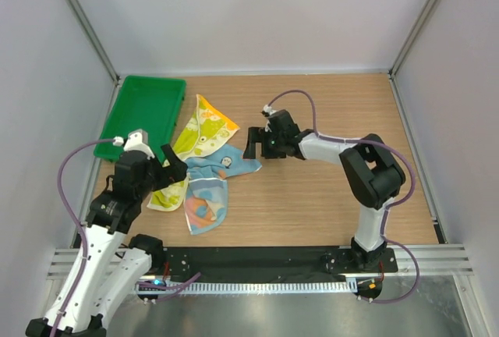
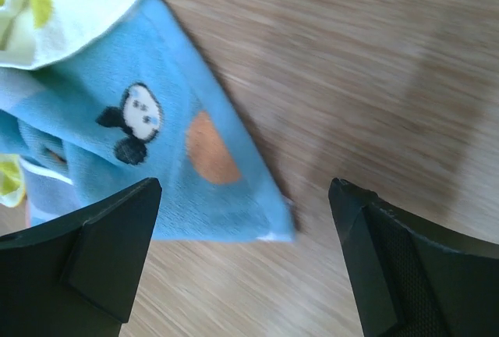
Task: Roll the towels
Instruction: Move the towel to the center of the board
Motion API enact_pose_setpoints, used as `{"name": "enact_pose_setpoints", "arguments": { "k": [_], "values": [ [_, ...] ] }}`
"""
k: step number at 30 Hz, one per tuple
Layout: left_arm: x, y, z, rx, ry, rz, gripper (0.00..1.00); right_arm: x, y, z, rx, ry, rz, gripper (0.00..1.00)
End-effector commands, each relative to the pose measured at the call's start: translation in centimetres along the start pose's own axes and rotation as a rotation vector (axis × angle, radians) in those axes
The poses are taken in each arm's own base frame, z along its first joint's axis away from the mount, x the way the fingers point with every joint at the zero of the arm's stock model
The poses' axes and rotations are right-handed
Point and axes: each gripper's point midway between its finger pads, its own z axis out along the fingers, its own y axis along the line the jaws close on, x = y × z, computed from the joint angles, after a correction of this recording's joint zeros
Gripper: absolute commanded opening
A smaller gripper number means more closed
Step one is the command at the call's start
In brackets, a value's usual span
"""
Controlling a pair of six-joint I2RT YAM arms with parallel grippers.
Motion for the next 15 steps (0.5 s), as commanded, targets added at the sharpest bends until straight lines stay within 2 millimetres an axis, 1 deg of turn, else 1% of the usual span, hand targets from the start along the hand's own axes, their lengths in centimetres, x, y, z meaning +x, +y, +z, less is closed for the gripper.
{"name": "enact_pose_setpoints", "arguments": {
  "k": [1,2,4,7,8,9,10,11,15],
  "values": [
    [-1.9,0.6,-1.3,-0.06,-0.074,-0.004,1.0,1.3,3.0,2.0,-0.089,0.046,0.005,1.0],
    [-1.8,0.5,-1.3,-0.057,-0.073,-0.003,1.0,1.9,3.6,2.4,-0.095,0.062,-0.001,1.0],
    [-1.9,0.5,-1.5,-0.064,-0.077,0.0,1.0,2.5,4.4,3.1,-0.114,0.083,0.005,1.0],
    [-1.8,0.5,-1.7,-0.07,-0.078,0.002,1.0,3.7,6.2,3.3,-0.166,0.123,0.0,1.0],
    [-1.8,0.6,-1.7,-0.078,-0.079,0.004,1.0,3.5,7.1,3.4,-0.196,0.108,-0.016,0.98],
    [-1.7,0.5,-1.9,-0.077,-0.078,0.0,1.0,4.1,7.9,3.4,-0.213,0.121,-0.028,0.97],
    [-2.1,0.8,-2.1,-0.095,-0.095,-0.005,1.0,4.5,8.4,3.3,-0.235,0.137,-0.038,0.96],
    [-1.9,1.0,-2.2,-0.104,-0.094,-0.005,1.0,4.6,8.9,3.2,-0.249,0.146,-0.043,0.91],
    [-1.9,1.0,-2.5,-0.118,-0.099,-0.005,1.0,5.9,10.8,2.9,-0.321,0.193,-0.063,0.82]
  ]
}}
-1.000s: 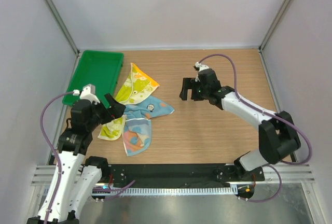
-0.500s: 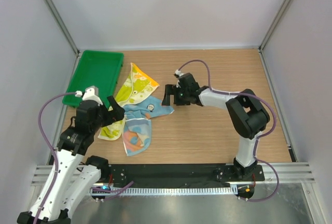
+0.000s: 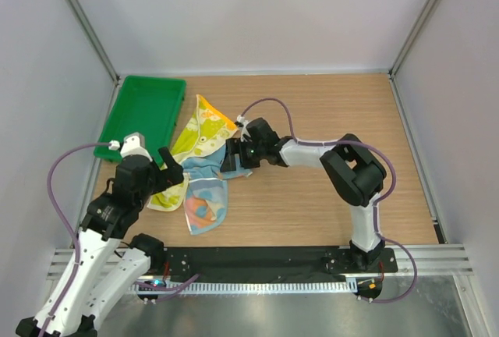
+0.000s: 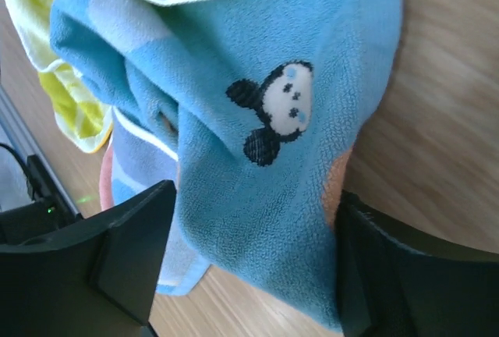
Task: Roll the towels
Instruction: Move the towel to the center of the board
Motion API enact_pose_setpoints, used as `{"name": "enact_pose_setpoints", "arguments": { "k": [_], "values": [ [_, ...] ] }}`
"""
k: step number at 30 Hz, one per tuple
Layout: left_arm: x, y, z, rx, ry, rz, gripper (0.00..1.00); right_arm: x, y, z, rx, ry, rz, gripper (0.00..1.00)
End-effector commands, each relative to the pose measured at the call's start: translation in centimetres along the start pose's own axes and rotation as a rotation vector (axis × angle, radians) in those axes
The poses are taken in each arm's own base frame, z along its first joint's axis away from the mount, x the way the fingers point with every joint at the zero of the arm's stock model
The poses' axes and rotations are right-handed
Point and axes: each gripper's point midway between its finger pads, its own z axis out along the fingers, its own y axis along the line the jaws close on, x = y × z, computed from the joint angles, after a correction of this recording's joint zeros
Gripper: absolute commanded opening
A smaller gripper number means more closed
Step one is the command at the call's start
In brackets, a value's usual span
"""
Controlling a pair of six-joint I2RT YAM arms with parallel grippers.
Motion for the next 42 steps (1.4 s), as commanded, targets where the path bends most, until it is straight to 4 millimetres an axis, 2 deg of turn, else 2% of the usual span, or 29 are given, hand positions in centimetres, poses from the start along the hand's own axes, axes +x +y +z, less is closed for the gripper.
{"name": "enact_pose_setpoints", "arguments": {
  "k": [1,3,4,6,7,9,10,11,15,18,21,25,27,29,30,31,32,33,34,35,36,37,38,39,42],
  "values": [
    [-1.7,0.1,-1.0,-0.029,-0.062,-0.026,1.0,1.6,2.2,0.5,-0.083,0.075,0.005,0.77],
    [-1.6,0.3,-1.1,-0.037,-0.063,-0.024,1.0,2.0,2.7,0.7,-0.098,0.097,-0.007,0.7],
    [-1.7,0.2,-1.2,-0.035,-0.066,-0.024,1.0,2.2,2.9,0.9,-0.098,0.106,-0.016,0.57],
    [-1.9,0.4,-1.4,-0.04,-0.083,-0.029,1.0,2.7,2.5,1.0,-0.077,0.135,-0.016,0.45],
    [-1.8,0.4,-1.6,-0.037,-0.086,-0.031,1.0,2.8,2.3,1.1,-0.069,0.143,-0.014,0.34],
    [-2.0,0.6,-1.7,-0.041,-0.103,-0.035,1.0,3.0,1.8,1.3,-0.052,0.144,-0.012,0.21],
    [-2.0,0.6,-1.8,-0.039,-0.104,-0.035,1.0,3.0,1.6,1.3,-0.043,0.142,-0.007,0.06],
    [-2.0,0.4,-1.7,-0.036,-0.102,-0.031,1.0,2.9,1.5,1.3,-0.033,0.136,-0.009,0.01],
    [-1.6,-0.2,-1.5,-0.001,-0.084,-0.001,1.0,1.1,0.7,0.6,0.053,0.062,-0.03,0.01],
    [-1.5,-0.5,-1.4,0.015,-0.077,0.016,1.0,-0.5,0.0,-0.8,0.125,0.028,-0.05,0.01],
    [-1.2,-1.0,-1.1,0.043,-0.065,0.031,1.0,-2.3,-1.3,-2.8,0.224,-0.021,-0.051,0.01],
    [-0.6,-1.7,-0.9,0.079,-0.036,0.05,1.0,-2.8,-4.4,-6.1,0.366,-0.044,-0.016,0.01],
    [-0.1,-2.9,-0.7,0.139,-0.003,0.071,0.99,-3.4,-6.2,-8.6,0.466,-0.093,0.011,0.01],
    [0.8,-3.9,-0.5,0.19,0.043,0.086,0.94,-3.2,-9.8,-11.5,0.587,-0.116,0.093,0.01],
    [0.9,-4.1,-0.4,0.198,0.053,0.091,0.93,-3.7,-10.5,-13.2,0.608,-0.145,0.128,0.01],
    [1.0,-4.2,-0.3,0.198,0.063,0.097,0.92,-3.8,-12.9,-15.4,0.662,-0.158,0.201,0.01],
    [1.3,-4.6,-0.2,0.214,0.084,0.104,0.91,-3.2,-14.5,-16.8,0.694,-0.158,0.249,0.01],
    [1.5,-4.8,0.1,0.215,0.103,0.111,0.91,-3.6,-15.1,-18.5,0.709,-0.189,0.288,0.01],
    [1.7,-5.0,0.2,0.221,0.116,0.113,0.91,-3.1,-16.8,-20.4,0.755,-0.193,0.343,0.05],
    [1.9,-5.4,0.3,0.232,0.132,0.118,0.9,-2.4,-17.5,-21.2,0.781,-0.187,0.362,0.19],
    [2.6,-5.7,0.8,0.24,0.169,0.124,0.9,-2.6,-17.5,-22.5,0.801,-0.207,0.354,0.38],
    [2.9,-5.9,1.0,0.24,0.184,0.126,0.9,-1.9,-17.7,-23.2,0.82,-0.191,0.359,0.79],
    [3.3,-6.4,1.1,0.25,0.2,0.121,0.9,-1.5,-17.7,-23.6,0.832,-0.182,0.355,0.93],
    [4.0,-6.5,1.8,0.235,0.228,0.122,0.9,-1.3,-17.4,-23.8,0.825,-0.176,0.352,0.97],
    [5.9,-7.9,2.7,0.244,0.274,0.09,0.88,-0.3,-16.7,-24.2,0.795,-0.175,0.349,1.0]
  ]
}}
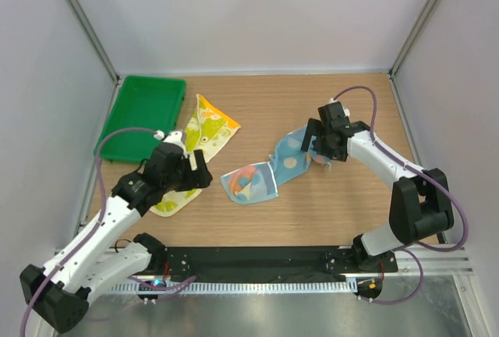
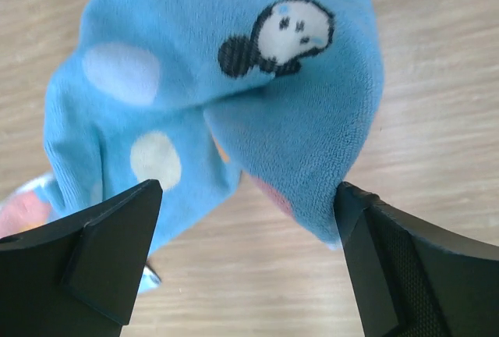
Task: Roll the towels
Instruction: Move the towel to the center of the board
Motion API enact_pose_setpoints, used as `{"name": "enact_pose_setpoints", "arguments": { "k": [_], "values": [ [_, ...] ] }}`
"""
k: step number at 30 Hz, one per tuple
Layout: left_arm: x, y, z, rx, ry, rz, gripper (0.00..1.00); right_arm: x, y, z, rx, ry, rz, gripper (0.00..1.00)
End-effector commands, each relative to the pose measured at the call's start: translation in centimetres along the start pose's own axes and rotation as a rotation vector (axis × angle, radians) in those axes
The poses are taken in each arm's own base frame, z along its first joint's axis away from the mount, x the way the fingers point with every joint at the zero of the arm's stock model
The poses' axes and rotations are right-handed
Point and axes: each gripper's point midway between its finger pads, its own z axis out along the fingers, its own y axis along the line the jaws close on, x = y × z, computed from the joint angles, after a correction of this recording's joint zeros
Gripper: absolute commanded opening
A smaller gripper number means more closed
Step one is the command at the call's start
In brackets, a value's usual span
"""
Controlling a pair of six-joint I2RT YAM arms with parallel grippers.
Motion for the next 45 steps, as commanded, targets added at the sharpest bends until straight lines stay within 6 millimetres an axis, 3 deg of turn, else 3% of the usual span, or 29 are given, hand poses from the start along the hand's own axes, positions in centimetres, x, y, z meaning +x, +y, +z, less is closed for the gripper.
{"name": "enact_pose_setpoints", "arguments": {
  "k": [1,5,6,7,9,10,11,12,14,16,19,21,24,25,32,39,45],
  "values": [
    [1.0,-2.7,1.9,0.067,0.033,-0.029,0.85,1.4,-0.3,-2.2,-0.017,0.01,-0.024,1.0],
    [1.7,-6.9,3.3,0.123,0.012,0.044,0.85,2.5,-1.8,-3.0,0.014,0.003,-0.032,1.0],
    [2.4,-8.8,3.5,0.158,0.02,0.082,0.84,2.4,-2.2,-3.3,0.033,-0.009,-0.035,1.0],
    [3.3,-9.5,4.7,0.129,0.045,0.119,0.84,2.3,-3.4,-3.7,0.088,-0.027,-0.038,1.0],
    [3.0,-12.4,5.4,0.141,0.046,0.166,0.84,1.3,-4.9,-5.1,0.151,-0.087,-0.033,1.0],
    [3.9,-13.8,5.6,0.151,0.063,0.205,0.84,1.3,-5.7,-5.8,0.19,-0.099,-0.031,1.0],
    [5.7,-14.1,7.8,0.104,0.122,0.244,0.84,0.6,-6.9,-6.4,0.252,-0.139,-0.018,1.0],
    [5.0,-16.2,8.0,0.132,0.116,0.25,0.84,0.5,-6.9,-7.0,0.246,-0.154,0.015,1.0],
    [7.2,-17.0,10.6,0.081,0.182,0.298,0.84,1.2,-5.9,-7.2,0.182,-0.129,0.034,1.0],
    [7.0,-19.0,11.8,0.092,0.187,0.295,0.84,1.3,-5.3,-7.7,0.152,-0.116,0.058,1.0],
    [8.5,-21.2,13.7,0.09,0.216,0.329,0.83,1.0,-5.1,-8.6,0.128,-0.132,0.067,1.0],
    [9.3,-21.7,14.8,0.057,0.226,0.349,0.83,1.0,-5.2,-9.0,0.127,-0.14,0.065,1.0],
    [10.0,-20.9,15.4,-0.014,0.251,0.36,0.8,1.4,-5.0,-8.9,0.101,-0.139,0.07,1.0],
    [10.0,-21.1,15.7,-0.026,0.253,0.356,0.76,2.0,-4.9,-8.6,0.092,-0.122,0.067,1.0],
    [10.4,-20.7,14.2,-0.146,0.198,0.399,0.73,2.9,-4.6,-7.3,0.075,-0.083,0.062,0.99],
    [12.2,-19.4,15.4,-0.232,0.234,0.42,0.71,2.2,-4.4,-7.5,0.081,-0.094,0.049,0.97],
    [12.2,-18.2,15.8,-0.275,0.216,0.412,0.68,1.5,-4.6,-8.0,0.094,-0.115,0.047,0.97]
  ]
}}
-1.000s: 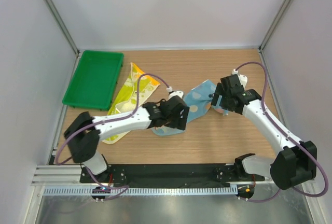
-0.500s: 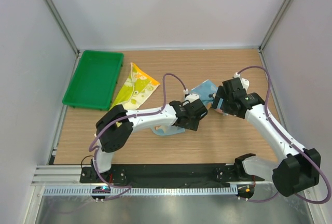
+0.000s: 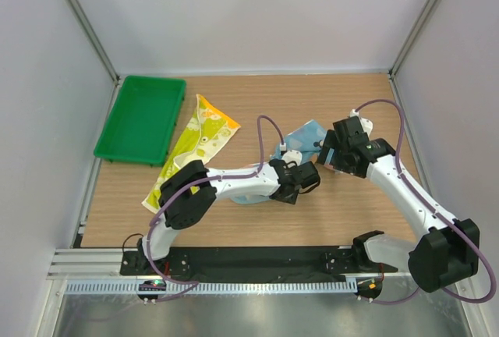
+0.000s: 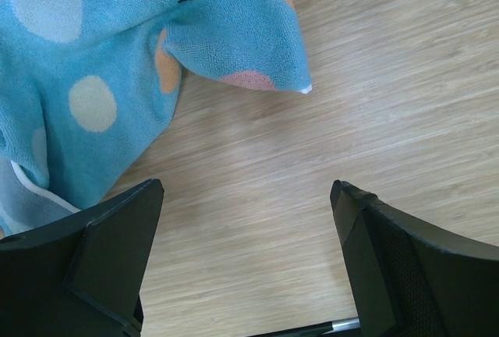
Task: Roll the towels
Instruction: Move the towel to the center of the board, then flatten the towel
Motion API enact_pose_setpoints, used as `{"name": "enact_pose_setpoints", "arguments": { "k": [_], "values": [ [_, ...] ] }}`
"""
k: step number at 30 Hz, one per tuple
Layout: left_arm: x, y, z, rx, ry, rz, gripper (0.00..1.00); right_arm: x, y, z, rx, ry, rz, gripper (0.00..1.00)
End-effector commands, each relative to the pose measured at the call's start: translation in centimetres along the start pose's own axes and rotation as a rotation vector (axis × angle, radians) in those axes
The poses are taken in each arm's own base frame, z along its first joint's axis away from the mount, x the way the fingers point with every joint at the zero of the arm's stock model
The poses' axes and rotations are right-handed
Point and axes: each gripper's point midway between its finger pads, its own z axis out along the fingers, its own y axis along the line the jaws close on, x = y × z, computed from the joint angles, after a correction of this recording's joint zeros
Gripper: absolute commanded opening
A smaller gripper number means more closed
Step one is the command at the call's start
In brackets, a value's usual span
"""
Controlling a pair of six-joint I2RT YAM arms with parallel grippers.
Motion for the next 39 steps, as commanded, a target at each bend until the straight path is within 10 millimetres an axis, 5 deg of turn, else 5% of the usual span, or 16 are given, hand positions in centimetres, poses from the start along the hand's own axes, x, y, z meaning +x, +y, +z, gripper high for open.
{"name": "enact_pose_setpoints", "arguments": {
  "k": [1,3,9,13,20,25,28,32,39],
  "values": [
    [-0.7,1.4,0.0,-0.057,-0.036,-0.035,0.67,-2.1,0.5,-0.9,-0.011,-0.061,0.008,0.97],
    [-0.9,1.4,0.5,-0.046,-0.041,-0.05,0.65,-2.2,0.6,-1.0,-0.011,-0.06,0.006,0.97],
    [-0.1,2.1,2.0,-0.053,-0.024,-0.048,0.35,-2.5,0.7,-1.0,-0.007,-0.062,0.005,0.97],
    [0.0,2.4,1.9,-0.047,-0.024,-0.044,0.0,-4.1,1.0,-1.3,-0.004,-0.092,0.015,0.97],
    [-1.9,4.9,-2.8,-0.013,-0.112,-0.105,0.0,-8.7,4.6,0.1,-0.074,-0.096,0.025,0.99],
    [-1.9,6.7,-4.8,0.021,-0.145,-0.149,0.0,-10.0,9.3,5.9,-0.124,0.032,-0.07,0.94],
    [-1.9,7.4,-5.2,0.027,-0.147,-0.166,0.0,-11.3,10.5,8.0,-0.106,0.04,-0.093,0.89],
    [-1.8,8.8,-5.6,0.027,-0.142,-0.185,0.0,-10.7,10.5,13.0,-0.013,0.105,-0.126,0.88],
    [-2.1,11.1,-7.0,0.037,-0.169,-0.221,0.0,-11.4,10.6,17.2,0.062,0.102,-0.163,0.87]
  ]
}}
